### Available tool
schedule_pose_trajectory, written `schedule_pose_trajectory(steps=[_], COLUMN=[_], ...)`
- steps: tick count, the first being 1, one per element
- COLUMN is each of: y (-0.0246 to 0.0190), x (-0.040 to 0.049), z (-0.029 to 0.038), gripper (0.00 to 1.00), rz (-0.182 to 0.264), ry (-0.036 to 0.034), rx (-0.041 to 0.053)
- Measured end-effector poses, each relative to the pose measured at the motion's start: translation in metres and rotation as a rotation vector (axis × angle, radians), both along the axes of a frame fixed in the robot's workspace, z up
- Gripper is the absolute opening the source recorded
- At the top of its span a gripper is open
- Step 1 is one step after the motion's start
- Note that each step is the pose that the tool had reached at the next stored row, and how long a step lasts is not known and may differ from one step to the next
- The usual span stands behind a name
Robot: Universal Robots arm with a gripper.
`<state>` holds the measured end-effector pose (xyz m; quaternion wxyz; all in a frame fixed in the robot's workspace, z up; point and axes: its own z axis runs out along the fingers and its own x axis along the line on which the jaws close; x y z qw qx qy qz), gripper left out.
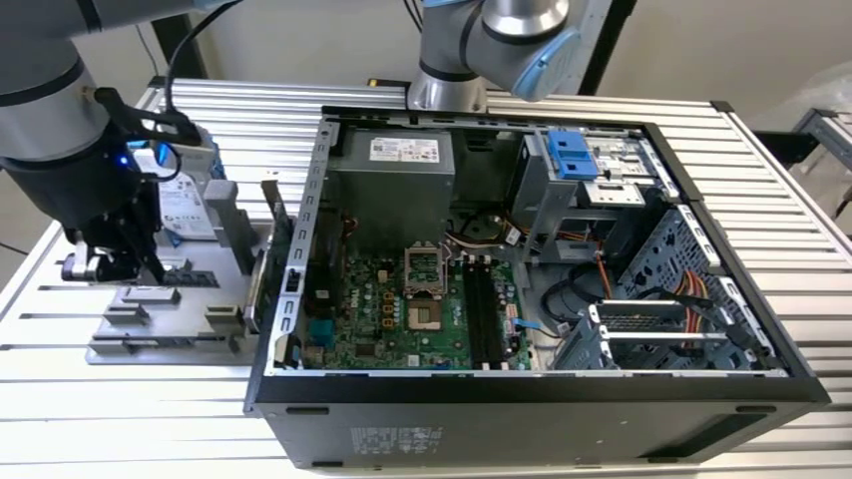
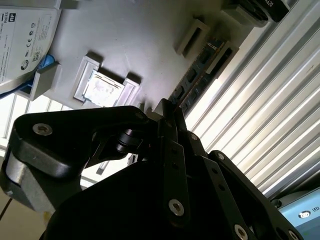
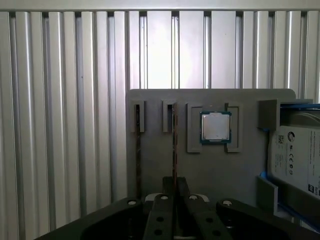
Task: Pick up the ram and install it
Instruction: 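Pick up the ram and move it above insertion slot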
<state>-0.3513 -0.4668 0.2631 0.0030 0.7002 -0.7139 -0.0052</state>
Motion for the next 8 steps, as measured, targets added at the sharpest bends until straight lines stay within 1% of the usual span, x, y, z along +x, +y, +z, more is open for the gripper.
schedule_pose_trajectory(steps=[8], y=[0.0000], x=[0.0000], z=[0.0079], gripper=[0.00], rz=[0.000], ry=[-0.0001], rx=[0.0001])
